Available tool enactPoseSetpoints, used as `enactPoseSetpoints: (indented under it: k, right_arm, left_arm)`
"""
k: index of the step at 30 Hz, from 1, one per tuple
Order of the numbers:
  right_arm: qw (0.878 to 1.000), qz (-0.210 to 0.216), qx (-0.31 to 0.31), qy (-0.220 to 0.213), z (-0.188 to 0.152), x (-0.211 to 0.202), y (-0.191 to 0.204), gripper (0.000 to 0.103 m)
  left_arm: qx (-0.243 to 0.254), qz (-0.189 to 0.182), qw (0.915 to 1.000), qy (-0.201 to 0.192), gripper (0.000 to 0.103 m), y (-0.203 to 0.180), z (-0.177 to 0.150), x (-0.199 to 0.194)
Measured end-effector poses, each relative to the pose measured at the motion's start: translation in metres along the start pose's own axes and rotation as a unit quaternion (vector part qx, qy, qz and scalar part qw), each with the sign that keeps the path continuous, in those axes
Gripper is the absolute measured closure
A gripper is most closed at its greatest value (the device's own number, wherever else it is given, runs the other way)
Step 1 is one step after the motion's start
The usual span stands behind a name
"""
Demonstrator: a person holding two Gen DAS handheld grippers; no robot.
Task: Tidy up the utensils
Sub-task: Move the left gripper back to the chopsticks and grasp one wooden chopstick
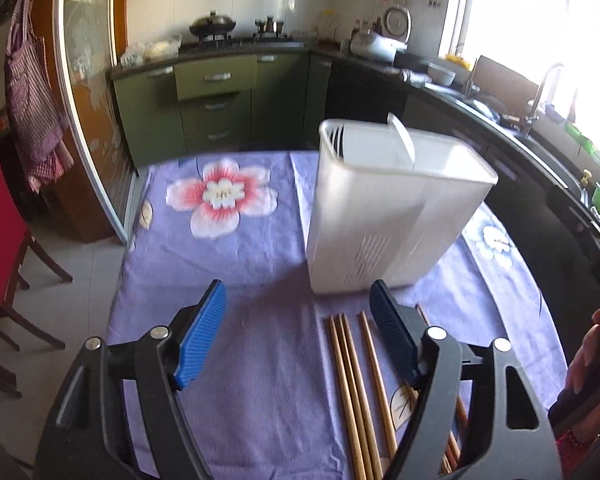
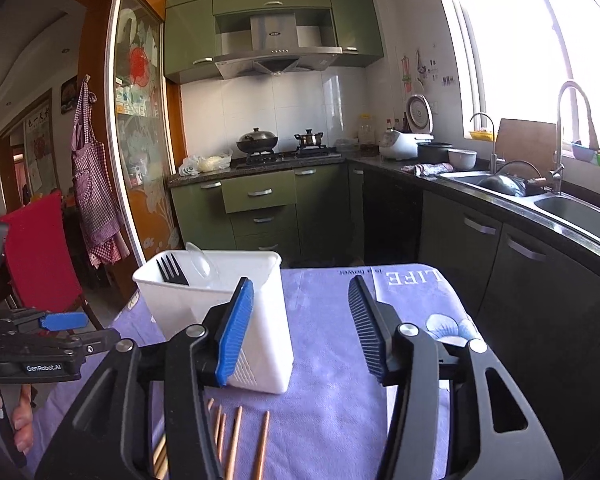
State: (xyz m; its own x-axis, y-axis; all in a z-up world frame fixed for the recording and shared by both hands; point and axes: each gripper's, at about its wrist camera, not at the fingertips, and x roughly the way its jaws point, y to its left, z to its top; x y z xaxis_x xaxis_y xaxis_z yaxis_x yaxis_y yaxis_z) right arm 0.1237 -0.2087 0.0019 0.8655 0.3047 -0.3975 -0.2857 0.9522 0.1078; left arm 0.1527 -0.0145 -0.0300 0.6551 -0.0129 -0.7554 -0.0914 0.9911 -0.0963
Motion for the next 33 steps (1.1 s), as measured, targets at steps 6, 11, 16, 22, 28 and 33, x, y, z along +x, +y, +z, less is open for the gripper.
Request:
enactPoseSetpoints:
  k: [6,11,16,22,28,33]
  right_arm:
    - [0.999,-0.010,0.028,0.038,-0.024,-0.017,-0.035,0.046]
    - [0.998,-0.005,0.040,0.053,-0.037,-0.021,-0.050,0.046]
    - [0.997,0.005,0.052,0.059,-0.039,-0.018,-0.055,0.046]
    - [0.996,0.016,0.062,0.059,-0.040,-0.015,-0.055,0.046]
    - [0.996,0.016,0.067,0.061,-0.039,-0.013,-0.054,0.046]
    - [0.995,0.018,0.068,0.064,-0.040,-0.012,-0.053,0.046]
  left_arm:
    - [-0.015,0.005,0.9927,0.120,0.053,0.004,-0.027,0.047]
    - [-0.006,0.021,0.9870,0.159,0.061,-0.003,-0.037,0.067]
    - [0.005,0.026,0.9843,0.174,0.064,-0.012,-0.040,0.072]
    - [0.006,0.020,0.9834,0.180,0.065,-0.022,-0.038,0.075]
    - [0.012,0.016,0.9828,0.184,0.065,-0.028,-0.040,0.074]
    - [0.020,0.022,0.9823,0.185,0.064,-0.031,-0.040,0.076]
